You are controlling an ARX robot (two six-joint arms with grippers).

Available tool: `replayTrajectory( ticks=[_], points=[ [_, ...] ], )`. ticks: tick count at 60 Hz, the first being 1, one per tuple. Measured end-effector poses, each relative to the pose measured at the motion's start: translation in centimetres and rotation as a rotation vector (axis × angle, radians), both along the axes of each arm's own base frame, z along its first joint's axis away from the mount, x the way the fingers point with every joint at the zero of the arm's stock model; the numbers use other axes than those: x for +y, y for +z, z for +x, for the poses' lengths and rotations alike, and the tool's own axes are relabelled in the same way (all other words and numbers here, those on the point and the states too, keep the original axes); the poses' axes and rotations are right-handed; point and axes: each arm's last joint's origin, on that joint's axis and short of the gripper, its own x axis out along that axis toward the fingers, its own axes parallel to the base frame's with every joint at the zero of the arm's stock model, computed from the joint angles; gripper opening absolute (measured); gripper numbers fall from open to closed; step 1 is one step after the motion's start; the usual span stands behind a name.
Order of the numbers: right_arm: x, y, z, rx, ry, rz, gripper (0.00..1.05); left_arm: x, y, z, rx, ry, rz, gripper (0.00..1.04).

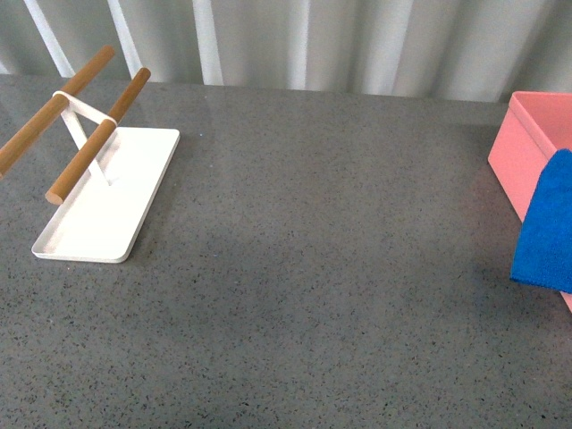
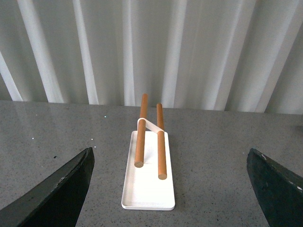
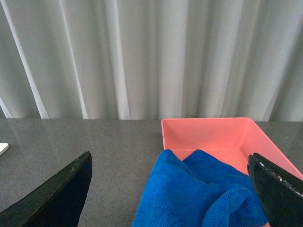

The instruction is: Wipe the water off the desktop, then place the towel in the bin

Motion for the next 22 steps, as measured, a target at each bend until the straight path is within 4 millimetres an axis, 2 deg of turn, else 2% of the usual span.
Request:
replayTrajectory(
  ticks=[22],
  points=[
    [0.00, 0.00, 0.00, 0.000, 0.000, 0.000, 0.98, 0.00, 0.00, 0.00, 0.000, 0.000, 0.000, 0.98]
  ],
)
